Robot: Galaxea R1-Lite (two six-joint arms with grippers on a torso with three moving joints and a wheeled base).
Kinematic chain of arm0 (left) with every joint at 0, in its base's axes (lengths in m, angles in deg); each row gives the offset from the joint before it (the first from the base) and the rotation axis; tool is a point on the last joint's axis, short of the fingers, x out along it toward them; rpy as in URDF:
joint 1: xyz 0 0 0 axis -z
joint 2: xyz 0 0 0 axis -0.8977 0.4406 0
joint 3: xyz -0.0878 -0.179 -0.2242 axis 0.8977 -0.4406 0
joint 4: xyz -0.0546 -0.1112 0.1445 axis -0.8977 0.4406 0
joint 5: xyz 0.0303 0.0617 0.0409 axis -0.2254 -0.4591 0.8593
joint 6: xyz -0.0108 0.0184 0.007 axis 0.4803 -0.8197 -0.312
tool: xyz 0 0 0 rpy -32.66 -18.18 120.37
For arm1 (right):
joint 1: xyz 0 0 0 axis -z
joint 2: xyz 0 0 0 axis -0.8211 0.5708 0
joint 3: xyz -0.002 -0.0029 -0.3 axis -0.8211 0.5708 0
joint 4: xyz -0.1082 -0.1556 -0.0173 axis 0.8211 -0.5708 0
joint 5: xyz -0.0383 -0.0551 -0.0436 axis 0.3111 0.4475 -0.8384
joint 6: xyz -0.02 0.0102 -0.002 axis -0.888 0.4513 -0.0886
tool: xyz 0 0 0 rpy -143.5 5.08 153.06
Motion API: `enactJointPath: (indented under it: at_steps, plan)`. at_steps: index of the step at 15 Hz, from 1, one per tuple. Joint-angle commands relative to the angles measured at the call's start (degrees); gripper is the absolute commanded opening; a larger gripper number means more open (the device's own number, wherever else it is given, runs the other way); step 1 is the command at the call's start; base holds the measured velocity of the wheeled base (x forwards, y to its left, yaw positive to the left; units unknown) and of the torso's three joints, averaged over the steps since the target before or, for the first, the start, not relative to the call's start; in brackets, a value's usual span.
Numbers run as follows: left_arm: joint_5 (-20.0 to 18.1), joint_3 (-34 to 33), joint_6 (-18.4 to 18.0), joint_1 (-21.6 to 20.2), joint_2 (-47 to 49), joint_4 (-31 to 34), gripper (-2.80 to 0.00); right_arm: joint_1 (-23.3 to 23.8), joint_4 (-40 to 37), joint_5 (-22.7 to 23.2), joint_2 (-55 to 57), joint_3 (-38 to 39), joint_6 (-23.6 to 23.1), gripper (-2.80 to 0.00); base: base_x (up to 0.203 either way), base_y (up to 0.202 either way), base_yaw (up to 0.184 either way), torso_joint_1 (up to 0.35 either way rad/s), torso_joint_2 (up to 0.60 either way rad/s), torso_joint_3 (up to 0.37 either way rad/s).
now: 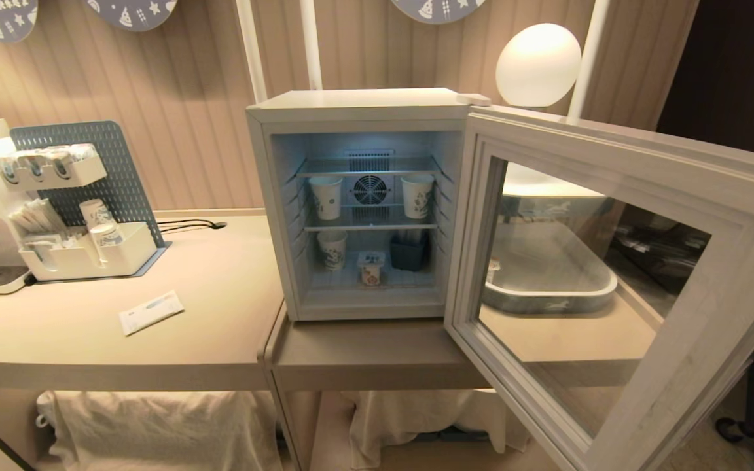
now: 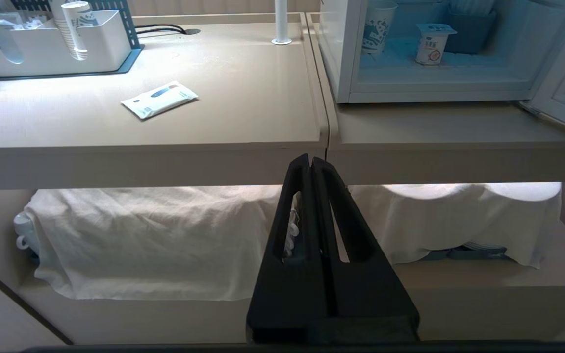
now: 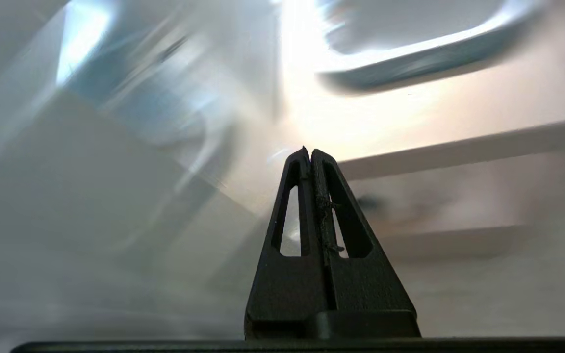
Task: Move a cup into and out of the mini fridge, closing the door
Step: Close the freezer door
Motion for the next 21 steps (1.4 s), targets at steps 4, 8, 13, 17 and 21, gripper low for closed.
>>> enactJointPath:
  at_steps: [4,8,13,17,21]
  plan:
    - [0.0,-0.01,0.0,-0.08,0.09,0.0,-2.8,16.35,4.5,65.78,9.78,0.17,-1.35,-2.8,0.0,0.0,0.0,0.0,0.0,0.0]
    - [0.0,-0.01,0.05,-0.07,0.09,0.0,-2.8,16.98,9.44,70.87,7.16,5.94,-3.82,-2.8,0.0,0.0,0.0,0.0,0.0,0.0]
    - [0.0,-0.01,0.09,-0.04,0.09,-0.03,-2.8,2.6,9.08,67.41,9.26,0.08,-1.82,-2.8,0.0,0.0,0.0,0.0,0.0,0.0]
    - [0.09,-0.01,0.18,-0.07,0.09,-0.09,-2.8,-7.57,9.96,47.0,21.45,-11.44,-0.35,-2.8,0.0,0.0,0.0,0.0,0.0,0.0]
    - [0.09,-0.01,0.26,-0.11,0.09,-0.09,-2.8,-17.9,14.49,28.5,35.67,-20.93,1.28,-2.8,0.0,0.0,0.0,0.0,0.0,0.0]
